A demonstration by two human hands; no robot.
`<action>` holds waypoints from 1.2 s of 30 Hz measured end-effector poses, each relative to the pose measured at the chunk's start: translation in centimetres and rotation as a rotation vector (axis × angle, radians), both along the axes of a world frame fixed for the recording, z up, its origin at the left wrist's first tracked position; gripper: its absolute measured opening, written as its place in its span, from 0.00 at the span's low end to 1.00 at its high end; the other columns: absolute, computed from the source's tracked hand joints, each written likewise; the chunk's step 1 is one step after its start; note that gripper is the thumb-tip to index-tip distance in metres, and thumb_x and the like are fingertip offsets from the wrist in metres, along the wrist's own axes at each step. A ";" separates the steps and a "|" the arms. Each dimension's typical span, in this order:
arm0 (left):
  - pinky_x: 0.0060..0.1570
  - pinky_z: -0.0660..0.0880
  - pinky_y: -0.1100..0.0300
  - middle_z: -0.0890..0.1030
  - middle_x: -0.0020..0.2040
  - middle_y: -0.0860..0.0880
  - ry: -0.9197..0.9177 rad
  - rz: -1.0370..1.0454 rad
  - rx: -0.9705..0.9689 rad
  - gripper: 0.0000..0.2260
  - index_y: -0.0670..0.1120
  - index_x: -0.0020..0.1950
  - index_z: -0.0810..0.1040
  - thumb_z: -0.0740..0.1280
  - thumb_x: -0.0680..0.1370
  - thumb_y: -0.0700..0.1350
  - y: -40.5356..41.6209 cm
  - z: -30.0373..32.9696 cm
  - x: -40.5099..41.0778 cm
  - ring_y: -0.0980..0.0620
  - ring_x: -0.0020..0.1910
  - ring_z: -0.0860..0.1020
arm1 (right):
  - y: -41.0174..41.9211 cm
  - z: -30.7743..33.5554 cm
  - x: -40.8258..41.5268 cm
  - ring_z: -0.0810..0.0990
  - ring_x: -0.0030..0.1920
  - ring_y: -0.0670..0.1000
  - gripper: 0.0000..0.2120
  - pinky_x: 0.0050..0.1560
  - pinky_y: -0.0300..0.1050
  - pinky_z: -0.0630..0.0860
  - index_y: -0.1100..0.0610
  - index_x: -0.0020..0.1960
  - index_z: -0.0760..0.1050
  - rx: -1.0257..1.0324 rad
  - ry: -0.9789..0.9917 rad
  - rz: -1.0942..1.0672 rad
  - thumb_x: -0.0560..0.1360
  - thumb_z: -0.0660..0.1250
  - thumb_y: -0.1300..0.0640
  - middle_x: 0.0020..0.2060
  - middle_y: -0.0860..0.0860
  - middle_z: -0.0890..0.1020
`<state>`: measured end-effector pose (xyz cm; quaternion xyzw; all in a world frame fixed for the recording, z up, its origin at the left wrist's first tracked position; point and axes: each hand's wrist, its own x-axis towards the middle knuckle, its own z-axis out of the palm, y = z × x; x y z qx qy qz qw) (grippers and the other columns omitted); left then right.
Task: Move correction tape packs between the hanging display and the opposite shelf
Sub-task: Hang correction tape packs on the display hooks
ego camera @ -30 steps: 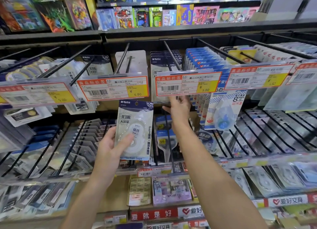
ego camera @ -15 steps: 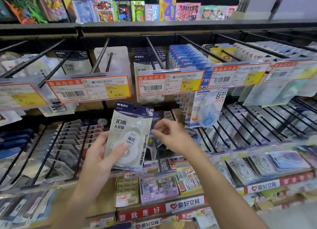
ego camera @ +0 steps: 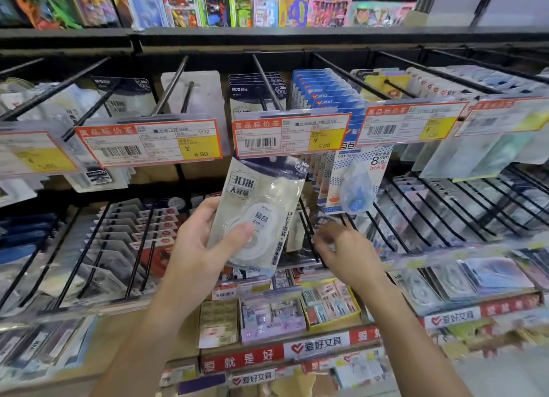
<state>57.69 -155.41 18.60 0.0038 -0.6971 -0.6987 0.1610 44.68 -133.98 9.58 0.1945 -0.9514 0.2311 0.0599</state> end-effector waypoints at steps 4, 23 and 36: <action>0.43 0.80 0.64 0.86 0.52 0.53 0.036 0.005 -0.003 0.15 0.46 0.60 0.77 0.69 0.74 0.43 0.6 0.9 -0.3 0.54 0.49 0.85 | -0.2 0.1 0.4 0.82 0.41 0.56 0.14 0.36 0.45 0.73 0.51 0.51 0.79 0.092 -0.003 -0.037 0.82 0.58 0.45 0.40 0.50 0.84; 0.44 0.81 0.61 0.85 0.52 0.52 0.161 0.023 -0.018 0.12 0.48 0.59 0.76 0.69 0.75 0.43 1.4 2.7 0.5 0.51 0.50 0.85 | -0.3 0.0 0.8 0.80 0.35 0.56 0.15 0.32 0.45 0.72 0.53 0.46 0.79 0.080 0.027 -0.072 0.81 0.59 0.46 0.35 0.51 0.83; 0.23 0.79 0.56 0.85 0.50 0.53 0.051 0.019 -0.020 0.14 0.49 0.62 0.78 0.68 0.77 0.50 2.4 1.2 -1.4 0.46 0.45 0.85 | -0.3 -0.1 0.8 0.69 0.26 0.46 0.17 0.26 0.40 0.59 0.53 0.37 0.72 0.078 0.020 -0.102 0.81 0.59 0.46 0.26 0.46 0.72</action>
